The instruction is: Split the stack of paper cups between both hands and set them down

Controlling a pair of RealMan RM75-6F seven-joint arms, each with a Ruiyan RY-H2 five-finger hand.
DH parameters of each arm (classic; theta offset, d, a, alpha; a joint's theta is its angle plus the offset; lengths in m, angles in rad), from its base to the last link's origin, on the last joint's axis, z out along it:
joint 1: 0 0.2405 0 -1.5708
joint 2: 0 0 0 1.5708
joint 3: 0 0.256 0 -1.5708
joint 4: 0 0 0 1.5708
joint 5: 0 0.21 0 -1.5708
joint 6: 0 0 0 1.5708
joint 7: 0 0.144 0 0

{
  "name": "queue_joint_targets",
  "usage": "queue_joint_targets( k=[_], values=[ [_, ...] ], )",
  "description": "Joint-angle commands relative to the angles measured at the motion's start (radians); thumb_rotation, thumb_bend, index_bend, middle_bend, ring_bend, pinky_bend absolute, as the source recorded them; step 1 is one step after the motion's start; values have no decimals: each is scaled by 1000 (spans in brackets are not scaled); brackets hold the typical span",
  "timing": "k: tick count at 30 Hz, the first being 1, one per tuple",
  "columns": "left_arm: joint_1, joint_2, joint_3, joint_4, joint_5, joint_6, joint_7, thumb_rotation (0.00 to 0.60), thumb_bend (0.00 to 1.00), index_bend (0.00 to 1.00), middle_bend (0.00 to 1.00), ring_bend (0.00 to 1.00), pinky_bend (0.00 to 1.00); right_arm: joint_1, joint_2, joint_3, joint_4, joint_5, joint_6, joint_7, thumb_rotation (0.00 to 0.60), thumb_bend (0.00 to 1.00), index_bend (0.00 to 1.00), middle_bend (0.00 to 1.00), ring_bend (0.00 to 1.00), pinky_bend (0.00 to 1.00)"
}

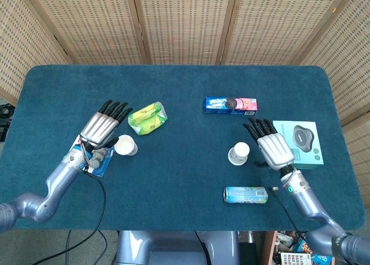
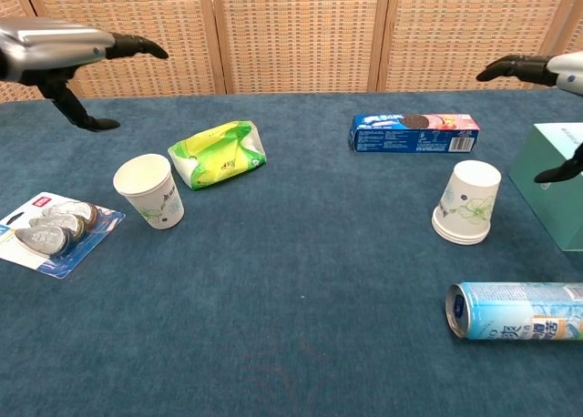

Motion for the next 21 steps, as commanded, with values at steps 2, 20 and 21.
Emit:
queue_joint_targets(
  k=[2, 20, 21],
  values=[
    [84, 72, -6, -73, 19, 91, -82, 600, 349, 0, 0, 0, 0, -70, 47, -33, -35, -79, 111, 13, 600, 0, 0, 0, 0, 24],
    [589, 121, 168, -191, 220, 660, -277, 600, 123, 0, 0, 0, 0, -389, -23, -129, 227, -295, 618, 133, 600, 0, 0, 0, 0, 0],
    [599, 122, 174, -193, 232, 665, -277, 600, 123, 0, 0, 0, 0, -397, -26, -130, 235, -304, 633, 142, 600, 0, 0, 0, 0, 0]
  ],
)
